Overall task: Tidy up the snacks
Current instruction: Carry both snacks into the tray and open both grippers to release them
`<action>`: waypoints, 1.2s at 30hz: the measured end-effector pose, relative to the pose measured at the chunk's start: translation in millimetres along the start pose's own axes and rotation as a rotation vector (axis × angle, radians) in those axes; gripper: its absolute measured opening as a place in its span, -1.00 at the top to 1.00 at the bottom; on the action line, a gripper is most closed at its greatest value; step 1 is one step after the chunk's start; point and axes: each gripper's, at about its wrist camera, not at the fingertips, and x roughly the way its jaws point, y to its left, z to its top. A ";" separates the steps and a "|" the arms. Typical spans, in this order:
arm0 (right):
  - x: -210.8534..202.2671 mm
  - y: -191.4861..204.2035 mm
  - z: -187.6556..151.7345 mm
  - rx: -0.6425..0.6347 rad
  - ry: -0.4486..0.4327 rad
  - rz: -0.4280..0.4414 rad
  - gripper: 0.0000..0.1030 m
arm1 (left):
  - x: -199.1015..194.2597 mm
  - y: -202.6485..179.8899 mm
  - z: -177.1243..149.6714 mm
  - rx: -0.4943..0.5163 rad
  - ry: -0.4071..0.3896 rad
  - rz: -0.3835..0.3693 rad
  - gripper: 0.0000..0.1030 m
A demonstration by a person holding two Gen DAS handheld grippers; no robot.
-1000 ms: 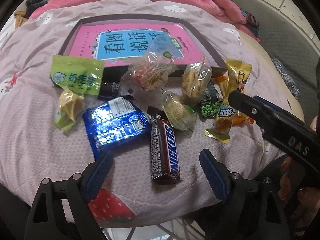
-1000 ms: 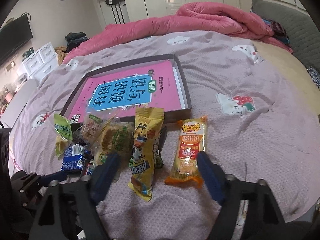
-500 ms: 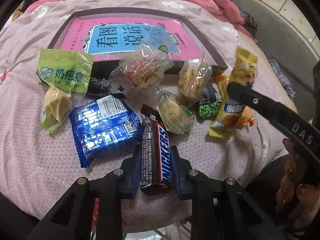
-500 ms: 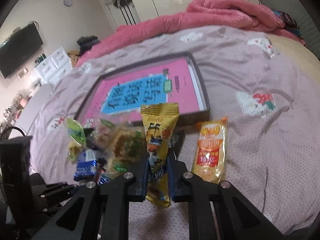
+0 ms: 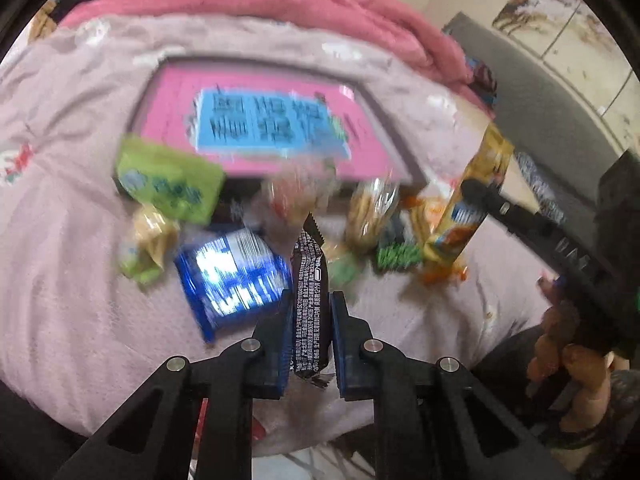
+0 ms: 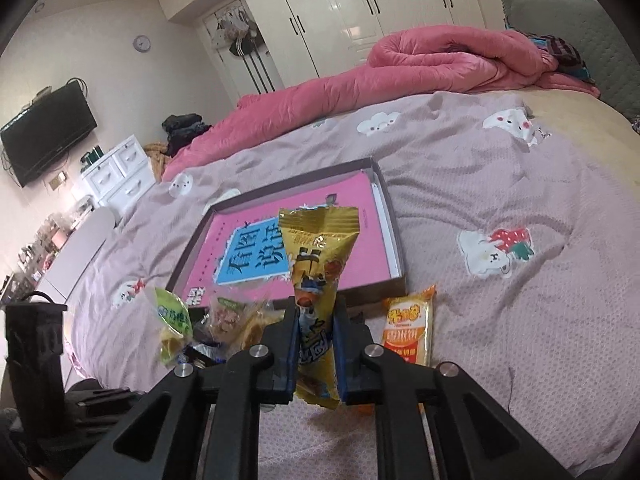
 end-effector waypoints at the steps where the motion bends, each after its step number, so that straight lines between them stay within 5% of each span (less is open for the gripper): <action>1: -1.3 0.1 1.8 -0.003 -0.008 0.002 0.71 | -7.4 0.3 3.4 -0.002 -0.023 -0.001 0.67; 8: 0.0 -0.5 25.2 -0.004 -0.064 0.019 0.71 | -38.6 12.1 48.0 -0.026 -0.173 0.032 0.67; 14: 11.7 -1.0 43.6 -0.031 -0.096 0.003 0.71 | -31.4 33.8 79.9 -0.077 -0.222 0.075 0.67; 36: 82.6 -7.9 58.0 -0.093 0.041 -0.047 0.71 | 38.2 74.2 118.2 -0.178 -0.161 0.062 0.67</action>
